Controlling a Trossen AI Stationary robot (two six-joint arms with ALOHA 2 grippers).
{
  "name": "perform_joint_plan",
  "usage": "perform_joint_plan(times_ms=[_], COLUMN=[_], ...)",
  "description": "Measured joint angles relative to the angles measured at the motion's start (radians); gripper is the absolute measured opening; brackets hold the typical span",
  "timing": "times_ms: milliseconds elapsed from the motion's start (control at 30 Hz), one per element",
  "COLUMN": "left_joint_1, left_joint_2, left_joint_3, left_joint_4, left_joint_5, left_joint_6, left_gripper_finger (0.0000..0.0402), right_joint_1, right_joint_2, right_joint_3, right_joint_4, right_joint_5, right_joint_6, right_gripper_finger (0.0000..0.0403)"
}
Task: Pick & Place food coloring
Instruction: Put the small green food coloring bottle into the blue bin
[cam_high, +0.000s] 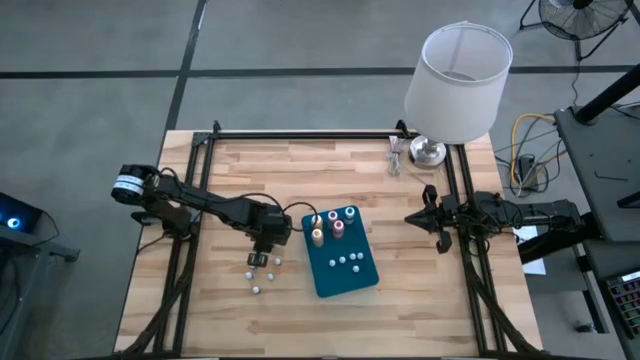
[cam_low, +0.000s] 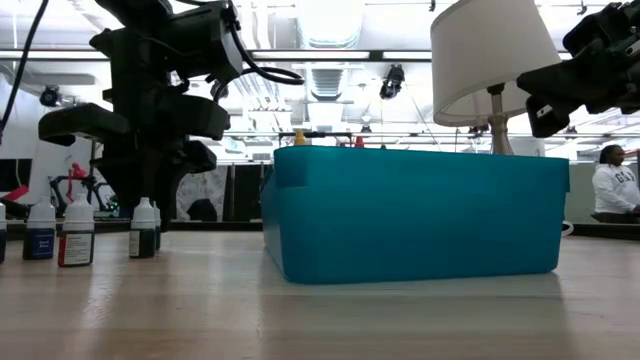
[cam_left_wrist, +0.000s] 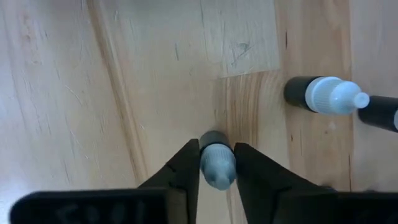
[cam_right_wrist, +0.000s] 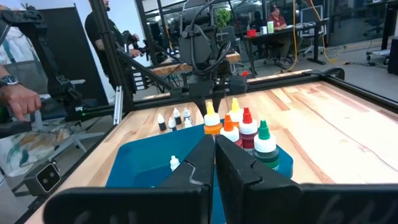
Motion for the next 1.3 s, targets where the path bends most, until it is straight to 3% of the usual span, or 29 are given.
perform_joint_plan(times_ms=[400,833,1300], left_joint_1=[0.000,0.000,-0.001], left_joint_2=[0.000,-0.003,0.012], left_joint_3=[0.062,0.345,0.544], left_joint_4=[-0.046,-0.294,-0.323], left_joint_5=[-0.001,-0.002,0.018], left_joint_6=[-0.002,0.019,0.000], left_gripper_finger=[0.0052,0.0052,0.0052], right_joint_1=[0.000,0.000,0.000], right_joint_2=[0.000,0.000,0.000], right_joint_3=[0.000,0.000,0.000], right_joint_4=[0.000,0.000,0.000], right_joint_5=[0.000,0.000,0.000], right_joint_6=[0.000,0.000,0.000], right_gripper_finger=[0.0009,0.0009,0.0009])
